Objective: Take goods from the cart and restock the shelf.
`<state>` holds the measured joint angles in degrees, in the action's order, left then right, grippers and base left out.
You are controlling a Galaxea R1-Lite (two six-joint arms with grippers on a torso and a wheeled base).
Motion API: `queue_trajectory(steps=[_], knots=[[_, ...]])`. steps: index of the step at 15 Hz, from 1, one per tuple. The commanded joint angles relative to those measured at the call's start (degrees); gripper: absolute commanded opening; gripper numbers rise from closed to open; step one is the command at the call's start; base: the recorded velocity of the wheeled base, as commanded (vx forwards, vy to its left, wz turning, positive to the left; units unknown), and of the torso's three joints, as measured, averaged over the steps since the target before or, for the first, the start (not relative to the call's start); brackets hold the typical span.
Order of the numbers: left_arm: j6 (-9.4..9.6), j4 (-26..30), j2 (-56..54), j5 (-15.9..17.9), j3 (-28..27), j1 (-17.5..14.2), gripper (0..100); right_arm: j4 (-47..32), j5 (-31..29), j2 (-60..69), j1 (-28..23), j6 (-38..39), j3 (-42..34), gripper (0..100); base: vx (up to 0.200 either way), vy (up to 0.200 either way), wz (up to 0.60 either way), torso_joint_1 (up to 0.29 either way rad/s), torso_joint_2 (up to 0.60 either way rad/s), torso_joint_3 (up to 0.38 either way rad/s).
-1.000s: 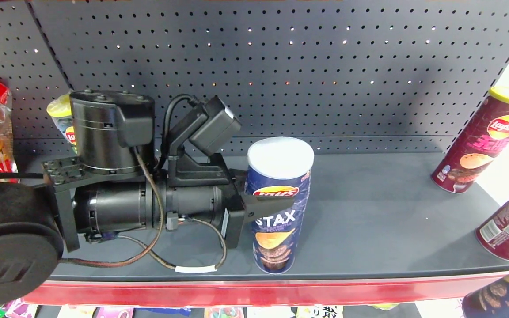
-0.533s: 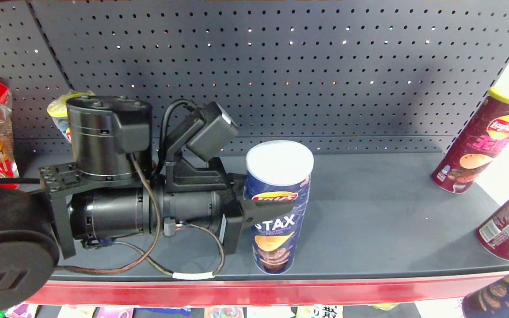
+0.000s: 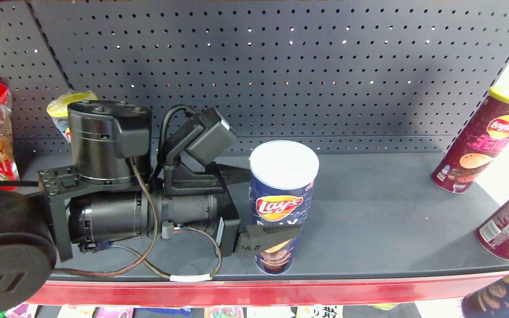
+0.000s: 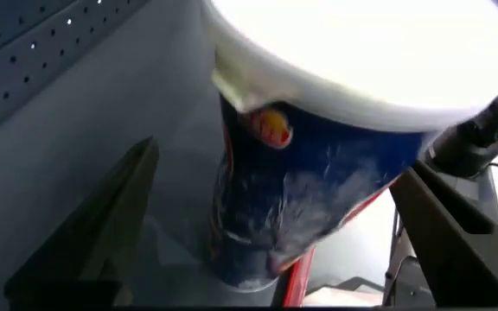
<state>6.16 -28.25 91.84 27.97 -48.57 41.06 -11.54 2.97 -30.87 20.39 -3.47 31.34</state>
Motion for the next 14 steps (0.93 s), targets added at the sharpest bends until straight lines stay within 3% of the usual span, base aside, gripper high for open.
queue_trajectory(steps=[1,3,5,8,11,14], knots=[[0.0,-0.2,-2.1,-0.8,2.6,-0.1,100,0.1,0.2,-1.5,0.3,-0.1,0.6,0,0.0,0.0,0.0,0.0,0.0,0.0],[0.0,-0.2,-4.9,-1.5,6.1,-0.3,100,0.2,0.9,-5.2,0.7,-0.3,2.8,0,0.0,0.0,0.0,0.0,0.0,0.0],[-0.18,-0.2,-8.5,-4.4,9.4,-0.5,100,2.6,2.5,-10.6,1.0,-0.4,5.0,0,0.0,0.0,0.0,0.0,0.0,0.0],[-3.26,0.1,-14.8,-9.5,14.3,-0.4,100,11.8,2.8,-20.1,1.1,-0.8,6.4,0,0.0,0.0,0.0,0.0,0.0,0.0],[-3.17,0.1,-18.3,-15.8,18.0,-0.4,100,12.5,2.5,-26.7,4.4,-3.6,10.3,0,0.0,0.0,0.0,0.0,0.0,0.0],[-2.82,-0.1,-20.1,-17.2,20.4,-0.4,100,12.3,1.9,-33.0,5.6,-5.1,16.1,0,0.0,0.0,0.0,0.0,0.0,0.0]])
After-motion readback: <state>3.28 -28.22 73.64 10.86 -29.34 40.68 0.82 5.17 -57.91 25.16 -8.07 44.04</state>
